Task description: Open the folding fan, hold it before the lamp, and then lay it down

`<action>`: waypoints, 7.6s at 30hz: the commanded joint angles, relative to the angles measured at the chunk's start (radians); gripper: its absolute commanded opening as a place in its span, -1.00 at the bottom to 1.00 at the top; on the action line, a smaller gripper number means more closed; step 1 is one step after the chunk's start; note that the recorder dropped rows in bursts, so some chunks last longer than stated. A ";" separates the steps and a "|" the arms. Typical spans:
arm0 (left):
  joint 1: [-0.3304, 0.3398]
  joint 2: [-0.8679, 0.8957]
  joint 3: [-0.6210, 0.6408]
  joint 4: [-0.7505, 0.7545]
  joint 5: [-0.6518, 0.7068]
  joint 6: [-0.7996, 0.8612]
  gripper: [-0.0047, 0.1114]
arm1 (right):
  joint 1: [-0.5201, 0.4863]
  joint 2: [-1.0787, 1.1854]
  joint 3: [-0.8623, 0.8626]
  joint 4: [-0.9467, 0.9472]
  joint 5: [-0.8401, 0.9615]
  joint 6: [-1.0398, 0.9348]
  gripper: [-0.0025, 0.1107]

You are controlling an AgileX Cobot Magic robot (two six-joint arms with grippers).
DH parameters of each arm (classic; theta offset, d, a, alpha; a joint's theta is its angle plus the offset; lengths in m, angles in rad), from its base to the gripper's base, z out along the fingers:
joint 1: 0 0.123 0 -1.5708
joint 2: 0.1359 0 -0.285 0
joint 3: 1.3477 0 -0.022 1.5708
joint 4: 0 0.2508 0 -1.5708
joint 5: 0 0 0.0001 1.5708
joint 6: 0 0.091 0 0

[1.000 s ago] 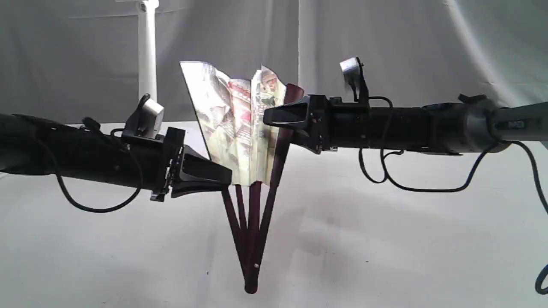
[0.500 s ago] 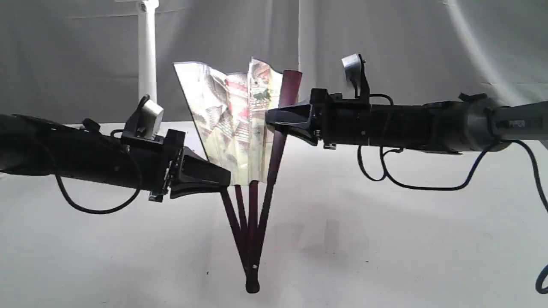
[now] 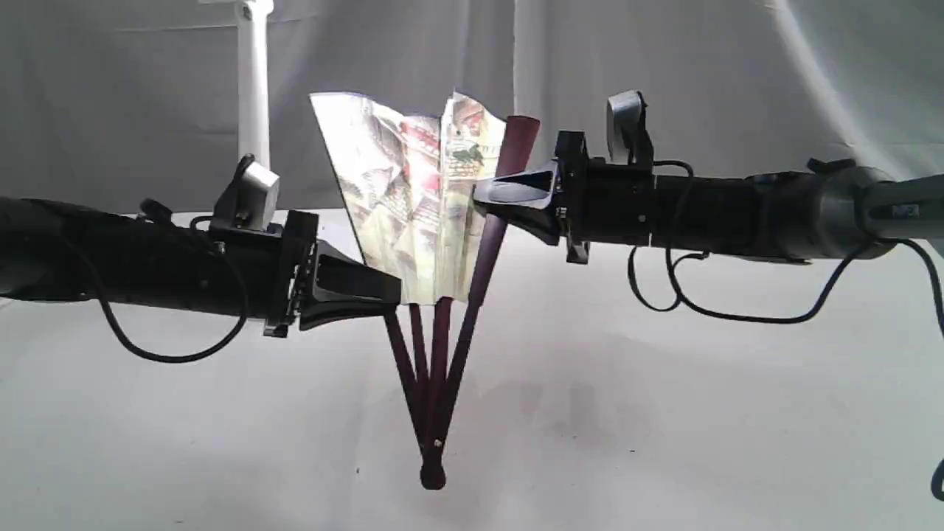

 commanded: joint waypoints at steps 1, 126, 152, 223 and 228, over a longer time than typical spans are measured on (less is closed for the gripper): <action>-0.002 -0.015 -0.006 -0.082 0.023 0.012 -0.92 | 0.000 -0.006 -0.003 -0.059 0.003 -0.022 -0.96; -0.002 -0.015 -0.069 -0.190 -0.039 0.063 -0.92 | -0.002 -0.006 -0.074 -0.027 -0.048 -0.091 -0.53; 0.004 -0.015 -0.076 -0.250 -0.075 -0.076 -0.92 | -0.091 -0.006 -0.074 -0.027 0.003 0.146 -0.96; 0.259 -0.184 -0.017 -0.250 0.023 -0.457 -0.92 | -0.227 -0.009 -0.348 -0.094 0.003 0.633 -0.96; 0.271 -0.184 0.012 -0.250 0.023 -0.433 -0.92 | -0.267 -0.009 -0.348 -0.113 0.003 0.633 -0.96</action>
